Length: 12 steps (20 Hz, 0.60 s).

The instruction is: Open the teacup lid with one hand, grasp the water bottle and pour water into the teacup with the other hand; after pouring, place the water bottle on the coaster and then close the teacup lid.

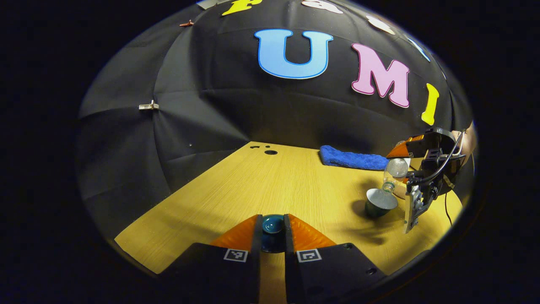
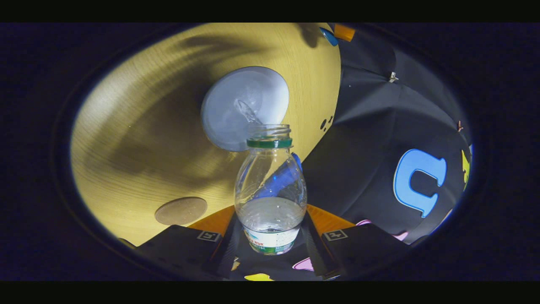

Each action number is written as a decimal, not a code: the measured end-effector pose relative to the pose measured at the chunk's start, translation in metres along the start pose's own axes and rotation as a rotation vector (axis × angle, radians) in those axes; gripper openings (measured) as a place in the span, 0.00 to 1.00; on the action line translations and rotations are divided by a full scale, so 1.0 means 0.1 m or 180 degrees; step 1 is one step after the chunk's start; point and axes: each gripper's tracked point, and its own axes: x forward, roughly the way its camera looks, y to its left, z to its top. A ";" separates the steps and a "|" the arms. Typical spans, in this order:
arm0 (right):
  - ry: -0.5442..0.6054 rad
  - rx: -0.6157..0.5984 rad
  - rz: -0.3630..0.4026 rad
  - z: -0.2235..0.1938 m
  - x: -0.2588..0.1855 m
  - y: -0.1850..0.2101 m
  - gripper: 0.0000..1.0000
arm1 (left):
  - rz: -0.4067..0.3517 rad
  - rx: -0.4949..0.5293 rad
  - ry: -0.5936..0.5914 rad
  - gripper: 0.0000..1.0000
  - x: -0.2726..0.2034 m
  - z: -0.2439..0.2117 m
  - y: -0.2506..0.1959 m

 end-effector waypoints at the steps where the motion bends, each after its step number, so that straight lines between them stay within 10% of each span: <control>1: -0.0010 -0.0003 0.0006 0.01 0.00 0.01 0.72 | 0.0005 -0.0001 0.0005 0.24 -0.01 -0.01 0.00; 12: 0.0000 -0.0063 -0.0077 0.01 -0.02 -0.05 0.73 | -0.0049 0.0051 -0.0033 0.28 -0.02 0.04 -0.13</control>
